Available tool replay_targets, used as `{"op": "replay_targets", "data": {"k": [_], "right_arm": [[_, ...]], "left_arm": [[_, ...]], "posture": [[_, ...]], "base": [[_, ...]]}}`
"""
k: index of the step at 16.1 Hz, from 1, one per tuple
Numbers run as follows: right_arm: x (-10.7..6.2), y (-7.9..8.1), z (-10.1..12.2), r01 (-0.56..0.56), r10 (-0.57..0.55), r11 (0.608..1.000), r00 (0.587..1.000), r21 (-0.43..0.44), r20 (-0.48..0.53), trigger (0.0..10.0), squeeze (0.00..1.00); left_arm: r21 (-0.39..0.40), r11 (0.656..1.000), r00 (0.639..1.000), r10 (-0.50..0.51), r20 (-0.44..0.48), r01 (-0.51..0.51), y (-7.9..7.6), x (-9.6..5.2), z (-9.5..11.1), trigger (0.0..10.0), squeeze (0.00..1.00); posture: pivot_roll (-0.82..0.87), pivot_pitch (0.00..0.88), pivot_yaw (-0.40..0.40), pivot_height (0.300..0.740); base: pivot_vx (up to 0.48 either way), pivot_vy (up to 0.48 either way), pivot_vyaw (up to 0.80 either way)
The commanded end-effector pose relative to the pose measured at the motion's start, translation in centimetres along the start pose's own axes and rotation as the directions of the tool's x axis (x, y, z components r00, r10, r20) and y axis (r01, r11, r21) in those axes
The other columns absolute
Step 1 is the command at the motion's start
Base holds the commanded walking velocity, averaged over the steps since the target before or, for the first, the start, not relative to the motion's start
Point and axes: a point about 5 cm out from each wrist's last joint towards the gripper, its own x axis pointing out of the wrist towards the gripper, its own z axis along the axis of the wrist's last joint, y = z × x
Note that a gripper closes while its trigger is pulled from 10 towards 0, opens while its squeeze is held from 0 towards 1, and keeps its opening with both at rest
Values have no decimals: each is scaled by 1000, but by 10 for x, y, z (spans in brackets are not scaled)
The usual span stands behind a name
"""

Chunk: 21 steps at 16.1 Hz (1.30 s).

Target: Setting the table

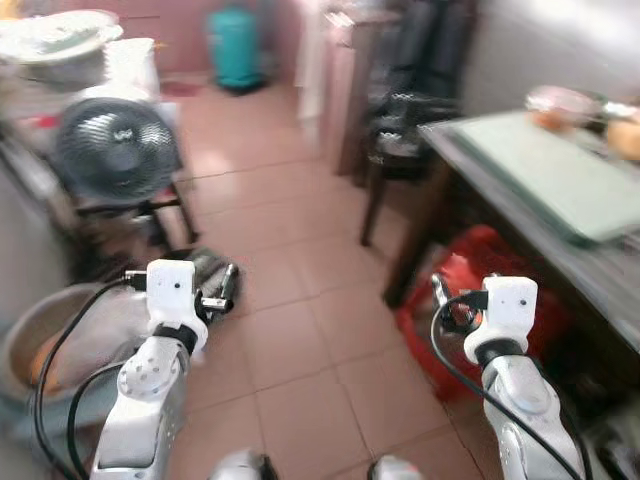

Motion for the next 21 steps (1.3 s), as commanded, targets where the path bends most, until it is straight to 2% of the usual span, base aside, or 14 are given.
{"op": "replay_targets", "data": {"k": [1,6,11,18,21], "right_arm": [[1,-3,3,3,-3,1000,1000,-3,4,10000,0],[2,-2,1,6,-6,1000,1000,-5,-1,10000,0],[2,-2,1,7,-7,1000,1000,-2,-3,10000,0],[2,-2,1,10,-10,1000,1000,-6,0,10000,0],[3,-3,0,11,-11,1000,1000,-10,-4,10000,0]], "left_arm": [[6,1000,1000,-3,-8,3,-2,0,0,10000,0],[6,1000,1000,-4,-10,5,-3,0,2,10000,0],[10,1000,1000,-14,-16,14,-4,0,1,10000,0],[26,999,1000,-21,-13,22,-5,1,2,10000,0],[17,999,999,-35,20,34,-8,1,7,10000,0]], "posture": [[-29,0,2,740],[-26,0,-4,740],[-27,0,-1,740],[-23,0,-1,740],[-22,0,-6,740]], "base": [[0,0,0],[0,185,-160],[0,469,-558],[0,480,0],[0,480,0]]}}
